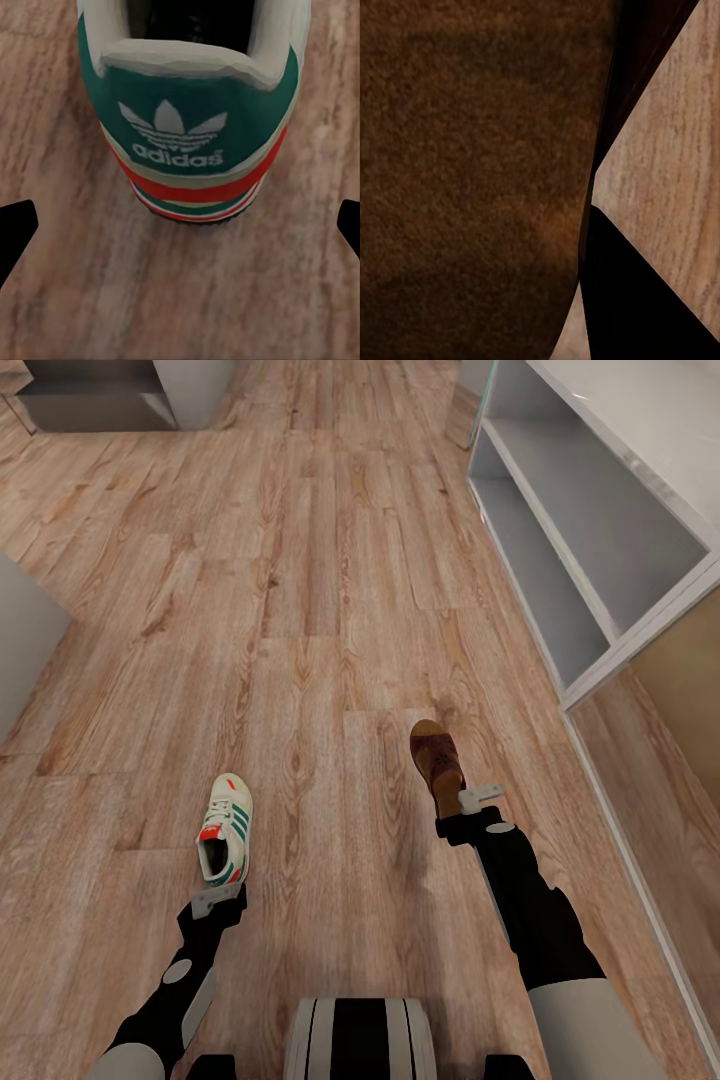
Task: Pick up the two gym shoes and the two sandals from the corridor floor and place them onto the hallstand (shoe rack) in the corridor, making sure they are on the rack and not on the floor. Arrange them so the two gym shoes are next to each other and the two sandals are next to each other.
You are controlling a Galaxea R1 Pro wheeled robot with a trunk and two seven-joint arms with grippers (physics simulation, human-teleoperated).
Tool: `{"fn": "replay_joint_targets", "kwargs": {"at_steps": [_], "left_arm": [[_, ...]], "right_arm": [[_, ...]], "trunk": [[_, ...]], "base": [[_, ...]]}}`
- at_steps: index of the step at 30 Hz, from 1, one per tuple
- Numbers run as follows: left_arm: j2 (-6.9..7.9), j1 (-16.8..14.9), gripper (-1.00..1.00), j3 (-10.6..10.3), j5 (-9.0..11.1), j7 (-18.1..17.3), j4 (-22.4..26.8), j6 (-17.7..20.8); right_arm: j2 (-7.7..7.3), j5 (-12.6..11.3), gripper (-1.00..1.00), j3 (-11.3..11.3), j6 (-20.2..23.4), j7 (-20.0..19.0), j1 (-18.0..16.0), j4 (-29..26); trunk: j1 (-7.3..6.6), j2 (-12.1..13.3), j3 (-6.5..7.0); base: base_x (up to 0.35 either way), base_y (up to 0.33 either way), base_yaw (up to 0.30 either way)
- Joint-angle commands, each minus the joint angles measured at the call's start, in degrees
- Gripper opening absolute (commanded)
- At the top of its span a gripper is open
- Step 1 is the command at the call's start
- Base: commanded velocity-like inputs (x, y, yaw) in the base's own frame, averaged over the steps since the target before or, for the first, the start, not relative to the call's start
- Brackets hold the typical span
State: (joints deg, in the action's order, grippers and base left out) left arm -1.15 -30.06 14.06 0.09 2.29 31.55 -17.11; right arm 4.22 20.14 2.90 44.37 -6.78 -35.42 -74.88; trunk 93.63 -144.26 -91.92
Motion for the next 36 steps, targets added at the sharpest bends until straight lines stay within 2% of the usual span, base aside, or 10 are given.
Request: {"fn": "replay_joint_targets", "kwargs": {"at_steps": [1, 14, 23, 36], "left_arm": [[0.00, 0.00, 1.00, 0.00, 0.00, 0.00, 0.00, -0.01], [0.01, -0.06, 1.00, -0.06, 0.00, 0.00, 0.00, -0.03], [0.03, -0.17, 1.00, -0.12, 0.00, 0.00, -0.05, -0.03], [0.02, -0.18, 1.00, -0.12, 0.00, 0.00, -0.08, -0.03]], "right_arm": [[0.00, -0.19, -1.00, 0.00, 0.01, 0.19, 0.00, 0.00], [0.00, -0.19, -1.00, 0.00, 0.01, 0.19, 0.00, -0.02], [0.00, -0.19, -1.00, 0.00, 0.01, 0.19, 0.00, 0.00], [0.00, -0.19, -1.00, 0.00, 0.01, 0.19, 0.00, -0.01]], "trunk": [[0.00, 0.00, 0.00], [0.00, 0.00, 0.00], [0.00, 0.00, 0.00], [0.00, 0.00, 0.00]], "base": [[0.000, 0.000, 0.000], [0.001, 0.000, 0.000], [0.141, 0.000, 0.000], [0.011, 0.000, 0.000]]}}
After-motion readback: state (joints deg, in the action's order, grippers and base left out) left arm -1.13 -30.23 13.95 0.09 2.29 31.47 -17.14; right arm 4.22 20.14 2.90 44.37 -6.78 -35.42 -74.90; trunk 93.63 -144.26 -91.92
